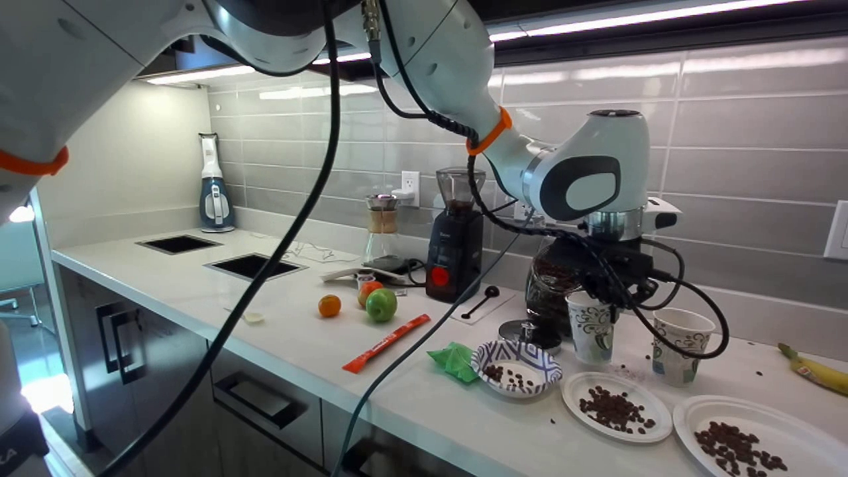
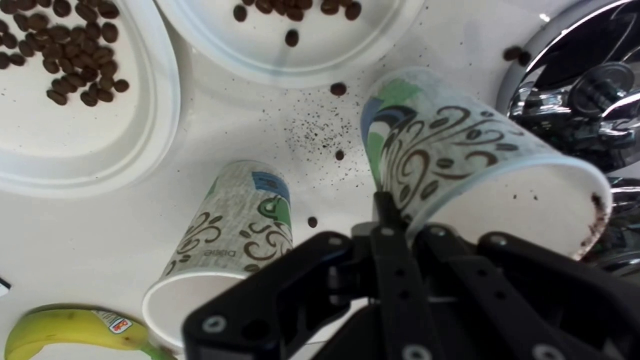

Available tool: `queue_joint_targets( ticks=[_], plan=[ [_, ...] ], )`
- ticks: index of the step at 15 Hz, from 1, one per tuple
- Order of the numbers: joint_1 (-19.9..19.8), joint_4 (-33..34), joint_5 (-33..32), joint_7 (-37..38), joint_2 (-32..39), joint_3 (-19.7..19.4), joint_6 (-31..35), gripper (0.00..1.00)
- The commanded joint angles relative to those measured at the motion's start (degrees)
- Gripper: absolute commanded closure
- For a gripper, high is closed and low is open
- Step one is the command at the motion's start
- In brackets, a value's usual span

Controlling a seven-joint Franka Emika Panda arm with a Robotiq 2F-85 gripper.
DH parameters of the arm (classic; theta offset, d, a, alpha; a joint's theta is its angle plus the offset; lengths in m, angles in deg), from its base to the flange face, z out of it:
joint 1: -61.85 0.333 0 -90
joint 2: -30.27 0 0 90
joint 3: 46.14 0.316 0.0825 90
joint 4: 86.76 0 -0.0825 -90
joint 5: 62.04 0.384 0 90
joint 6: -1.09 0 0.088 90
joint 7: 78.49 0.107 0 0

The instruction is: Pour the contents from the left cup into the right cup

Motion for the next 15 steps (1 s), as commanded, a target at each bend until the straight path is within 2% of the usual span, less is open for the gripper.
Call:
queue_joint_targets(
  ticks=[1,10,11,12,15],
  plan=[
    [-1.3,2.6,-0.7,1.4,1.9,1.3,-2.1,0.99],
    [-2.5,1.4,0.3,0.9,2.1,3.5,-0.8,0.99],
    [-2.6,1.3,0.1,0.4,2.0,3.7,-0.7,0.89],
    [-2.7,1.1,0.0,0.2,2.0,3.9,-0.5,0.71],
    [-2.9,0.6,-0.2,0.1,1.2,4.0,-0.2,0.5]
  ],
)
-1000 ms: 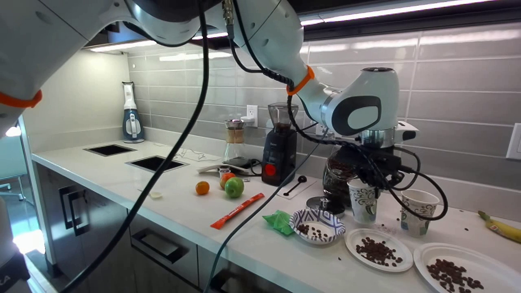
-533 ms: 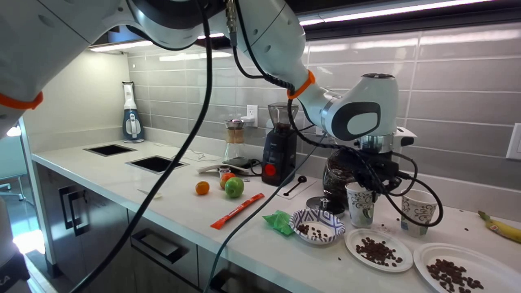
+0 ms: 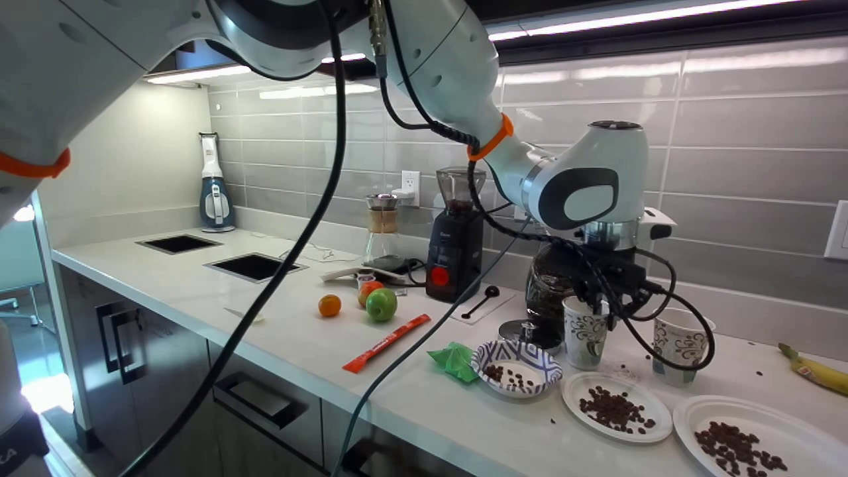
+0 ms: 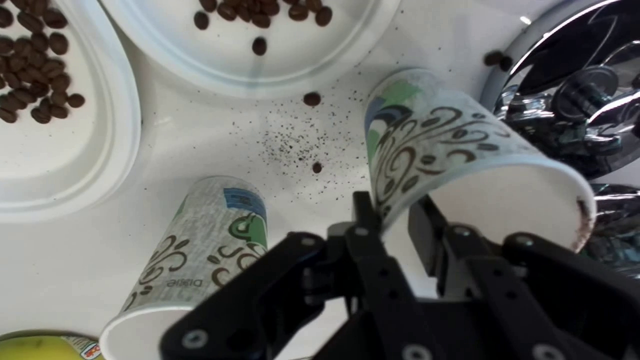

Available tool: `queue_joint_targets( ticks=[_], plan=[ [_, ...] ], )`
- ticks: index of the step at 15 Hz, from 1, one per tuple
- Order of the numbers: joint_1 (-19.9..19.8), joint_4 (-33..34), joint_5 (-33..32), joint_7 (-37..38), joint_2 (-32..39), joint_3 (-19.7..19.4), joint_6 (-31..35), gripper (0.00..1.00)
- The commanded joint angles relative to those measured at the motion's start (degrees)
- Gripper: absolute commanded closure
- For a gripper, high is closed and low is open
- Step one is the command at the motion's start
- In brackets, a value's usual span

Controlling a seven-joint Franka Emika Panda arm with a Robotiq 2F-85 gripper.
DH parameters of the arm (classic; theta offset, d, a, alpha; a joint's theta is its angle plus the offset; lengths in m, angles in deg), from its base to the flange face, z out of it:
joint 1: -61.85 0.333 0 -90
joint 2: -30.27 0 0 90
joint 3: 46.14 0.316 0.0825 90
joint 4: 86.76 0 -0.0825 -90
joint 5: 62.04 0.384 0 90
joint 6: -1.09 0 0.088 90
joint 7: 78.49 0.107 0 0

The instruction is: Pour the contents from the left cup into the right cup

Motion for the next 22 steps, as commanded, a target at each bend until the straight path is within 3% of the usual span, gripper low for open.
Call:
queue_joint_targets(
  ticks=[1,7,11,19,22],
  plan=[
    [-1.3,-0.4,0.0,-0.6,-0.9,1.3,0.1,0.42],
    [-2.6,-3.1,0.4,-2.9,-5.9,2.1,0.5,0.01],
    [-3.1,-5.6,0.3,-5.3,-10.9,2.6,-1.2,0.0],
    [2.4,-16.7,-7.8,-6.5,-23.4,-2.9,-2.4,0.0],
    [3.7,-21.5,-7.0,-9.9,-27.9,-3.3,-3.9,0.0]
  ],
)
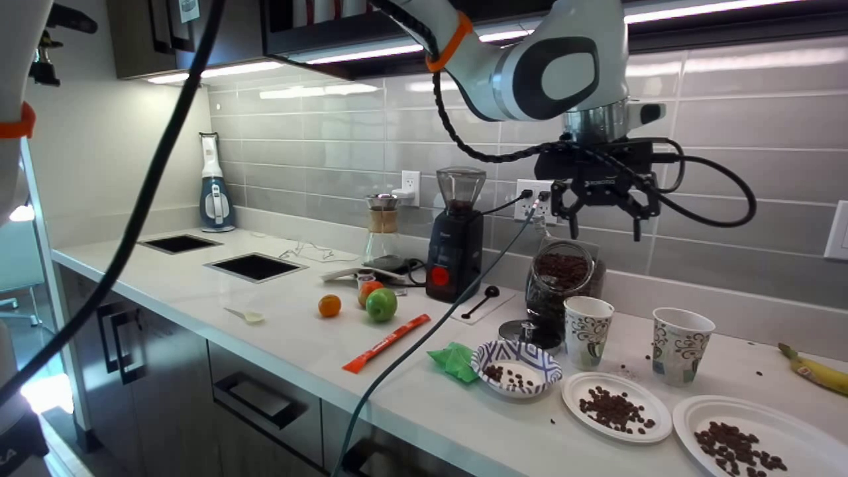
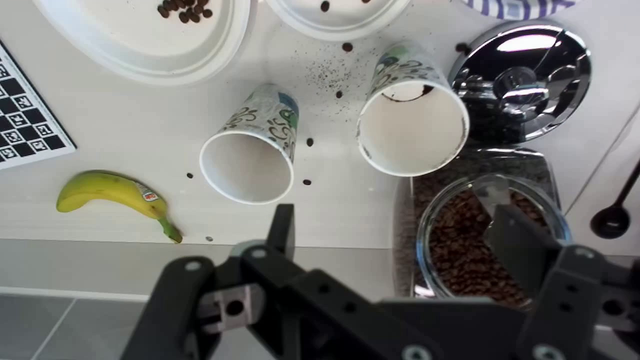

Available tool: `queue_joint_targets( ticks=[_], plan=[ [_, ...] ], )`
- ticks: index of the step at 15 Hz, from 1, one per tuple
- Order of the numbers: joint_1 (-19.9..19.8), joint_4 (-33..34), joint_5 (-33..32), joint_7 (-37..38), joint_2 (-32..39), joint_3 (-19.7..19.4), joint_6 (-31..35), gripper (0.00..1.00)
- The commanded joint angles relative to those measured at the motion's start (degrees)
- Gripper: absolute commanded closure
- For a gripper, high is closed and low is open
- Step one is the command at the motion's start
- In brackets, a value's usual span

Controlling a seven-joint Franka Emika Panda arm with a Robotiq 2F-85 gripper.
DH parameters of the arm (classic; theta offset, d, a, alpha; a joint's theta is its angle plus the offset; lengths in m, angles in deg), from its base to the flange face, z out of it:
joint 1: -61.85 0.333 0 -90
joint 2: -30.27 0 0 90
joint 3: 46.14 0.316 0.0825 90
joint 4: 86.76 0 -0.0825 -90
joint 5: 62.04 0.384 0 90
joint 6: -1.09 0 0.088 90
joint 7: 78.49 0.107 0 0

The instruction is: Pour the contents from the left cup into the right cup

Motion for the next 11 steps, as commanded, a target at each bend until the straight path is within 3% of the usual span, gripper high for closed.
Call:
queue_joint_targets(
  ticks=[1,5,6,9,10,11],
  plan=[
    [2.5,-8.8,-0.1,-3.8,-7.4,-1.5,-2.3,0.0],
    [5.0,-14.2,0.6,-5.7,-12.2,-3.5,-4.6,0.0],
    [5.7,-9.5,0.9,-4.6,-8.4,-4.2,-3.6,0.0],
    [6.7,-12.4,0.7,-4.8,-10.8,-5.1,-3.7,0.0],
    [6.0,-14.0,4.6,-9.3,-12.0,-4.2,-1.7,0.0],
    [6.8,-12.8,1.8,-5.8,-11.1,-5.3,-3.4,0.0]
  ],
)
